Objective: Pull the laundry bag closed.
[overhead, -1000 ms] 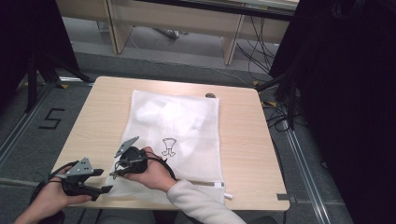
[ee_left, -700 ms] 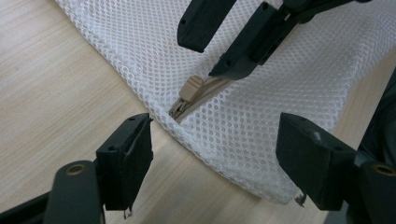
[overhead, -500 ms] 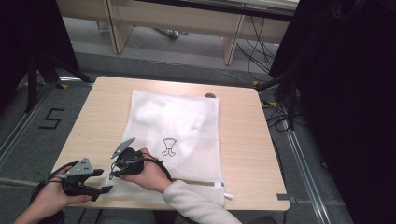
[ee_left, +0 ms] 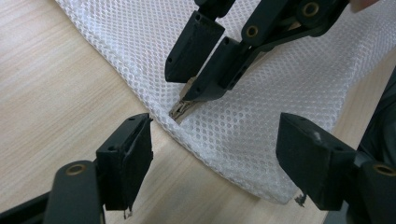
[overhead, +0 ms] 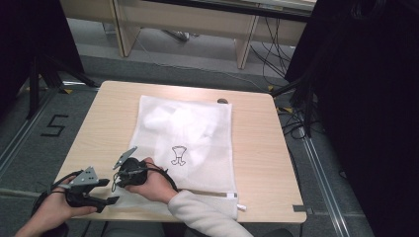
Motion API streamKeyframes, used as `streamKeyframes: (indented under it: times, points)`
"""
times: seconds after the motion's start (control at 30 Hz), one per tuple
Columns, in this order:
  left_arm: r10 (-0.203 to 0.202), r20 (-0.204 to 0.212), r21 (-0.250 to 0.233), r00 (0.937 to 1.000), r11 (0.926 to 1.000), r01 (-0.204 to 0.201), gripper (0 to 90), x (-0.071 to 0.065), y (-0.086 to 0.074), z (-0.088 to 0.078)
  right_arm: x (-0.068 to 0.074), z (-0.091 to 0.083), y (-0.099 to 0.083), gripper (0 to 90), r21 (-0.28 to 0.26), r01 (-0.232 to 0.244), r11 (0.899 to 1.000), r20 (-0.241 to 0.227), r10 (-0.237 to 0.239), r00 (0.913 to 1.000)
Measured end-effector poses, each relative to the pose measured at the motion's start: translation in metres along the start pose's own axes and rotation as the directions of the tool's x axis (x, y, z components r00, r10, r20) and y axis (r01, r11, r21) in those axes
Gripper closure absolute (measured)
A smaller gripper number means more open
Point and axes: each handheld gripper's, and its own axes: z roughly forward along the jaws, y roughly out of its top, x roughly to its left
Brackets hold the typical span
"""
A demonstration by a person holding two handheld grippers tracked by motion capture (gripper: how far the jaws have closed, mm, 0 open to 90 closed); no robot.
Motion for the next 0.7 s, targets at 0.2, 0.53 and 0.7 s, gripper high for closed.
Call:
streamKeyframes:
  times: [0.2,0.53,0.7]
  points:
    - [-0.003,0.001,0.001,1.0000,1.0000,0.003,26.4,0.0000,-0.0001,0.0001,0.0012,0.0021,0.0025,81.4,0.022,0.012,1.000,0.004,-0.012,0.9999]
    - [-0.008,0.000,0.002,1.0000,1.0000,0.008,26.9,-0.0003,0.0001,0.0013,0.0058,-0.0049,0.0069,81.7,0.021,-0.003,1.000,0.003,0.003,1.0000]
    - [-0.009,0.001,0.001,1.0000,1.0000,0.009,27.0,-0.0003,0.0000,0.0012,0.0039,-0.0034,0.0064,81.6,0.021,0.015,1.000,0.007,-0.015,0.9999]
